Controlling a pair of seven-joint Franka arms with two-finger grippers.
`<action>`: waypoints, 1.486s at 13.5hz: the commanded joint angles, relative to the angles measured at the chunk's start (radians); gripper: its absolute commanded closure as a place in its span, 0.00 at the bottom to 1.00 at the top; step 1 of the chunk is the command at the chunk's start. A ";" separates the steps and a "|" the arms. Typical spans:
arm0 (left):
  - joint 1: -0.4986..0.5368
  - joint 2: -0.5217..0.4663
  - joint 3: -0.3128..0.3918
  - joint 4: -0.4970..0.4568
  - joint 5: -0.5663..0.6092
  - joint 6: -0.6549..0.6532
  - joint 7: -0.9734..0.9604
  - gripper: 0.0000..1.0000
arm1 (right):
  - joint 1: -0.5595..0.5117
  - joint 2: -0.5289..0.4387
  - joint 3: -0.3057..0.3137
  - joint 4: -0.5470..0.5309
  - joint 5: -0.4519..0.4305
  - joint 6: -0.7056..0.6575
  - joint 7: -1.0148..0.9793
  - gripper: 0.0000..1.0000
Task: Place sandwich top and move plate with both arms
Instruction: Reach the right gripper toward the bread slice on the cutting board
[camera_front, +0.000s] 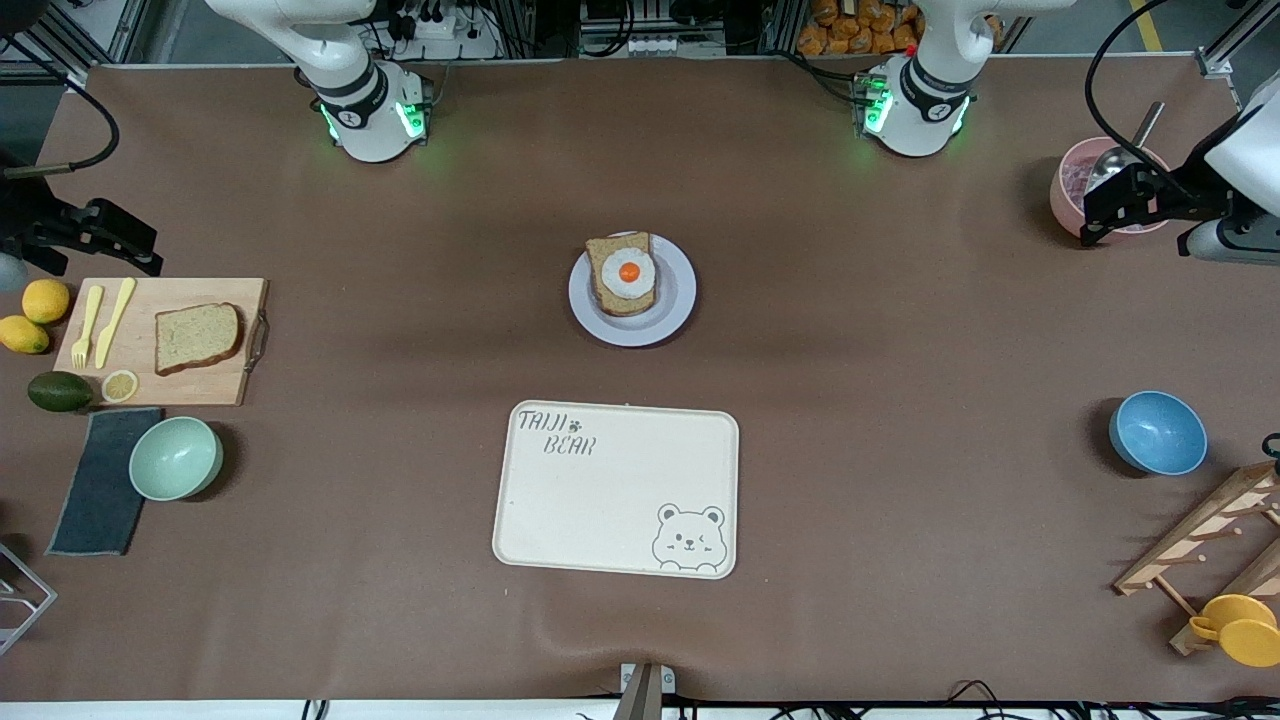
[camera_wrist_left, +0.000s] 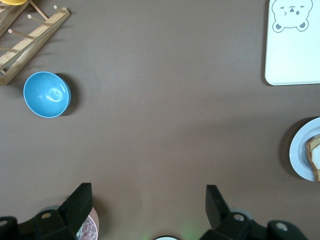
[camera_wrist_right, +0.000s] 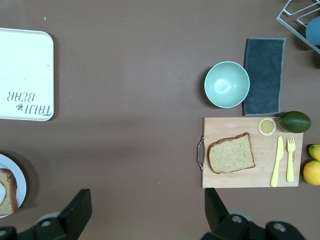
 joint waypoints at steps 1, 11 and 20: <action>0.001 -0.008 0.004 0.014 -0.019 -0.022 0.021 0.00 | -0.007 -0.005 0.007 -0.015 -0.010 -0.003 0.013 0.00; -0.001 -0.008 -0.002 0.014 -0.011 -0.020 0.011 0.00 | -0.012 0.007 -0.077 -0.081 0.017 0.010 -0.028 0.00; -0.001 -0.008 -0.002 0.014 -0.011 -0.020 0.020 0.00 | -0.035 0.094 -0.303 -0.217 0.063 0.152 -0.206 0.00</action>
